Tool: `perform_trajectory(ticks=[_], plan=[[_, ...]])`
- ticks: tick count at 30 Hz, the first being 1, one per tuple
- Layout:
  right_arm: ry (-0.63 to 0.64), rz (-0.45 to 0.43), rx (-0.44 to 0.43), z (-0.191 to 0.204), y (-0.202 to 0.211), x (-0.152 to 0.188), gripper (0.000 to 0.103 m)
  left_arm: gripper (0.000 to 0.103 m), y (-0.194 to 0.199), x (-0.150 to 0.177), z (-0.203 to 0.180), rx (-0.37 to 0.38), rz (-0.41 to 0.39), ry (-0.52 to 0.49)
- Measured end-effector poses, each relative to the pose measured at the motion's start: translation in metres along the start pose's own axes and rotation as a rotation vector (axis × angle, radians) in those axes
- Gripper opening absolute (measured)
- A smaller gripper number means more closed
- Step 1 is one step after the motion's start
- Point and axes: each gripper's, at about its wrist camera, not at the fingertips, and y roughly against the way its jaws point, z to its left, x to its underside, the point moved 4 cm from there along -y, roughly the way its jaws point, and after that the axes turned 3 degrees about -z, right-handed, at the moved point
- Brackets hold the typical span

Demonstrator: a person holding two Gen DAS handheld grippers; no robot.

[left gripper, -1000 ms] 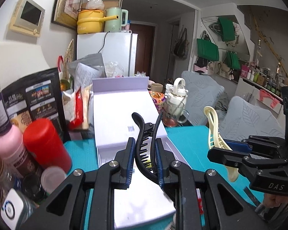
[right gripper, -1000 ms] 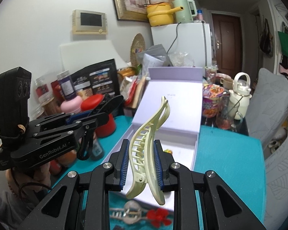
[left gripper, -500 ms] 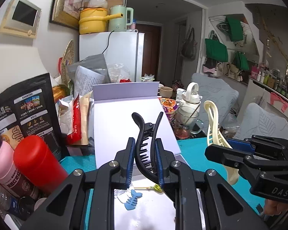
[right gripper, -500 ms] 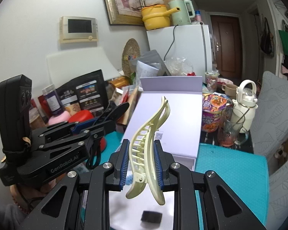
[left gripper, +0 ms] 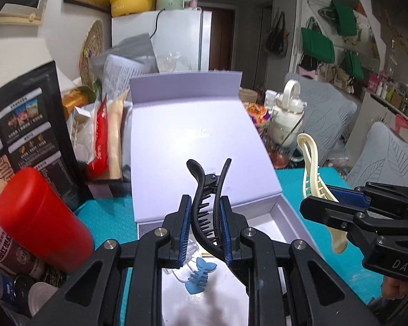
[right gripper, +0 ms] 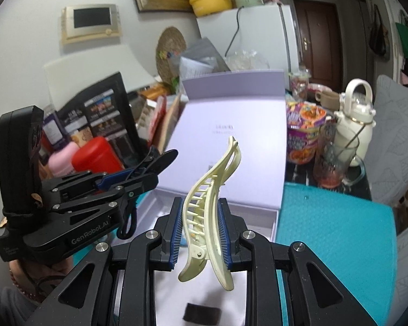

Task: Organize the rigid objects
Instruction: 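Open both tools to drop the black clip and cream clip into the box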

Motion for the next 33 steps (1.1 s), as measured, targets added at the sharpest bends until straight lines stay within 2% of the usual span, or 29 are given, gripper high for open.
perform_trajectory(ticks=[6, 17, 24, 28, 31, 33], plan=[[-0.006, 0.06, 0.008, -0.005, -0.02, 0.011, 0.024, 0.02, -0.023, 0.012, 0.005, -0.003, 0.076, 0.014], [-0.001, 0.153, 0.006, -0.005, -0.047, 0.028, 0.024, 0.02, -0.043, 0.029, 0.003, -0.02, 0.179, 0.005], [-0.016, 0.19, 0.034, -0.011, -0.056, 0.033, 0.025, 0.02, -0.042, 0.029, 0.0, -0.059, 0.182, -0.025], [-0.017, 0.187, 0.051, -0.012, -0.054, 0.033, 0.025, 0.02, -0.04, 0.025, 0.001, -0.036, 0.188, -0.011], [-0.024, 0.184, 0.052, -0.014, -0.052, 0.032, 0.034, 0.021, -0.04, 0.024, 0.002, -0.032, 0.203, 0.008], [-0.024, 0.181, 0.058, -0.015, -0.051, 0.031, 0.035, 0.025, -0.039, 0.023, 0.002, -0.044, 0.201, 0.005]])
